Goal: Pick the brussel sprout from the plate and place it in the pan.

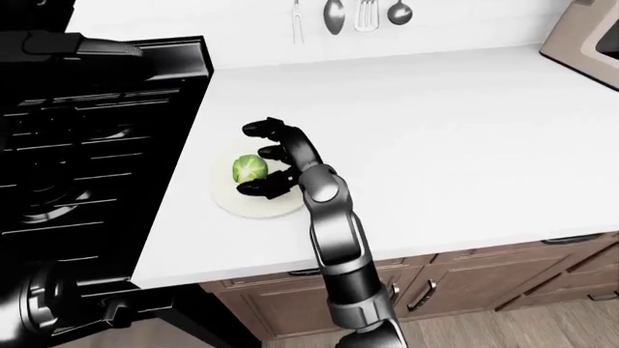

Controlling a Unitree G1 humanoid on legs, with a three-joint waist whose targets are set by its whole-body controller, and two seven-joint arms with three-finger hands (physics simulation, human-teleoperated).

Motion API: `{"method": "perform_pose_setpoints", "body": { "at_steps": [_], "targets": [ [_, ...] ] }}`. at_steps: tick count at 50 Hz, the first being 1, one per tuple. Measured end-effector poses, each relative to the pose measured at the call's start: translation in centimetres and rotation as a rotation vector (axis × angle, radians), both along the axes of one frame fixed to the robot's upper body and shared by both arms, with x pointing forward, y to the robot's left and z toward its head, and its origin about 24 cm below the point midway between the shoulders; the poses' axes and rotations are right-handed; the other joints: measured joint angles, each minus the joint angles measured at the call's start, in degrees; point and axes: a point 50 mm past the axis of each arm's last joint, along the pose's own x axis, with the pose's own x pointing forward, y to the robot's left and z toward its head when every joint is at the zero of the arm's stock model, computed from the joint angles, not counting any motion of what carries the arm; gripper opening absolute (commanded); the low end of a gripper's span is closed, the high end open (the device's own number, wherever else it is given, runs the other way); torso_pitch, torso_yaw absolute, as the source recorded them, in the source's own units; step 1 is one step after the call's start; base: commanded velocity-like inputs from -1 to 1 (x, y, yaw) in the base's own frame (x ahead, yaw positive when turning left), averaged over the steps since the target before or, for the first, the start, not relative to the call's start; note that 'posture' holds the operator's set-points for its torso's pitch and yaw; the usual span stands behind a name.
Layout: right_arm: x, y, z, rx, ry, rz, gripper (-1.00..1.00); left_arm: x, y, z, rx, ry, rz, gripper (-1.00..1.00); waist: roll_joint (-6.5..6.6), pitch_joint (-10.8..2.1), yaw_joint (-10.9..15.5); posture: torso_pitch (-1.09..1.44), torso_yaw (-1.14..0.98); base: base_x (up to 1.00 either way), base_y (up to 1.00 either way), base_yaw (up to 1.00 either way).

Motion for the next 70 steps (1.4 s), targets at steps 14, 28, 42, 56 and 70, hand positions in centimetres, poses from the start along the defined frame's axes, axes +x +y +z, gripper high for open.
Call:
{"method": "perform_pose_setpoints", "body": {
  "at_steps": [14,28,42,56,70],
  "targets": [
    [0.17,0.16,-0.09,-0.004,-0.006,0.005,0.33,-0.04,-0.09,0.02,0.0,-0.004,-0.003,1.0,-0.02,0.0,-0.02,0.0,0.0,0.0,0.0,0.0],
    [0.26,0.14,0.0,-0.029,-0.032,-0.006,0.22,-0.09,-0.24,-0.03,0.001,-0.007,-0.007,1.0,-0.07,0.0,0.11,0.0,0.0,0.0,0.0,0.0],
    [0.26,0.18,0.1,-0.049,-0.049,-0.012,0.19,-0.04,-0.29,-0.09,0.002,-0.006,-0.008,1.0,-0.14,-0.1,0.04,0.0,0.0,0.0,0.0,0.0],
    [0.25,0.41,0.07,-0.06,-0.059,-0.009,0.14,-0.21,-0.47,-0.05,0.007,-0.009,-0.014,1.0,-0.06,-0.03,0.03,0.0,0.0,0.0,0.0,0.0],
    [0.09,0.62,0.64,-0.054,-0.077,-0.01,-0.06,-0.17,-0.6,-0.17,0.01,-0.008,-0.017,1.0,-0.12,0.19,0.1,0.0,0.0,0.0,0.0,0.0]
  ]
}}
